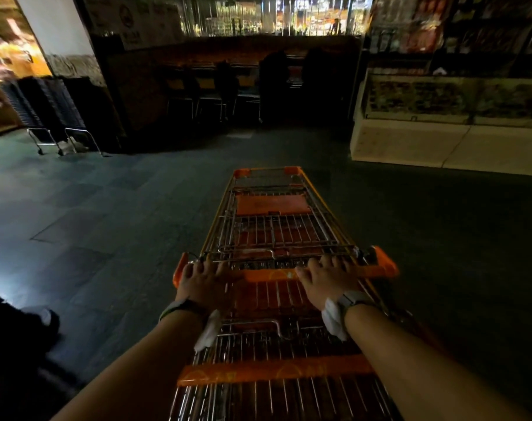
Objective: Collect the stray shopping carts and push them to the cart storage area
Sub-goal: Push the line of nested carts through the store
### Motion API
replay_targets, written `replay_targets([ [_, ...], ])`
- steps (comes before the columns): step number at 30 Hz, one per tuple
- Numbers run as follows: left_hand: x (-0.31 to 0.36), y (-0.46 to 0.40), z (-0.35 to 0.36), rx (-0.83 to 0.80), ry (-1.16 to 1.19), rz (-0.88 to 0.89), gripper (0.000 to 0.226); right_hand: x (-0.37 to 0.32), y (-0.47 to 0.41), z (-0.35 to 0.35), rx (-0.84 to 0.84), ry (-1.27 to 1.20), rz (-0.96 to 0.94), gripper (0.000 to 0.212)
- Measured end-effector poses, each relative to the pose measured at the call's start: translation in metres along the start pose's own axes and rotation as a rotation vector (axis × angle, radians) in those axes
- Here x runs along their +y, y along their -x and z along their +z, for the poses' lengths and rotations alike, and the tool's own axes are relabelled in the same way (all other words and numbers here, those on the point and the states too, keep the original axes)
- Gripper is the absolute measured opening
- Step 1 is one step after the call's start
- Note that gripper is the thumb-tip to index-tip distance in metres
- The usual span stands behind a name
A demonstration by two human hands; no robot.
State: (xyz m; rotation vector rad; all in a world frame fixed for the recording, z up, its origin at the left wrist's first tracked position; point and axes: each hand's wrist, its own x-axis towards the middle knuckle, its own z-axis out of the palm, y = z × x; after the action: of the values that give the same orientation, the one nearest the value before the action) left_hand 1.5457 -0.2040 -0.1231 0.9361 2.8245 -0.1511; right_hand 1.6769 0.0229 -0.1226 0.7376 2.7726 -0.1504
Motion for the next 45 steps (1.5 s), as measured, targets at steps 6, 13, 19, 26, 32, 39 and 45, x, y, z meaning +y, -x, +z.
replay_targets([
  [6,-0.008,-0.125,-0.020,-0.004,-0.015,-0.027,0.070,0.008,-0.118,-0.042,0.025,-0.007,-0.010,0.057],
  [13,-0.021,-0.341,-0.054,0.000,0.006,-0.062,0.074,0.020,-0.335,-0.098,0.076,-0.011,-0.037,0.054],
  [19,-0.040,-0.505,-0.086,-0.023,0.004,-0.055,0.072,0.024,-0.497,-0.149,0.036,0.021,-0.069,0.052],
  [26,-0.059,-0.667,-0.116,-0.012,0.018,-0.083,0.071,0.022,-0.661,-0.197,0.059,0.000,-0.062,0.054],
  [32,-0.079,-0.835,-0.145,-0.002,-0.034,-0.106,0.071,0.022,-0.831,-0.245,0.060,0.023,-0.108,0.053],
  [39,-0.105,-1.031,-0.179,0.028,0.001,-0.141,0.072,0.019,-1.034,-0.299,0.093,-0.002,-0.112,0.056],
  [45,-0.131,-1.176,-0.208,-0.012,0.023,-0.164,0.074,0.012,-1.181,-0.348,0.056,0.050,-0.121,0.056],
])
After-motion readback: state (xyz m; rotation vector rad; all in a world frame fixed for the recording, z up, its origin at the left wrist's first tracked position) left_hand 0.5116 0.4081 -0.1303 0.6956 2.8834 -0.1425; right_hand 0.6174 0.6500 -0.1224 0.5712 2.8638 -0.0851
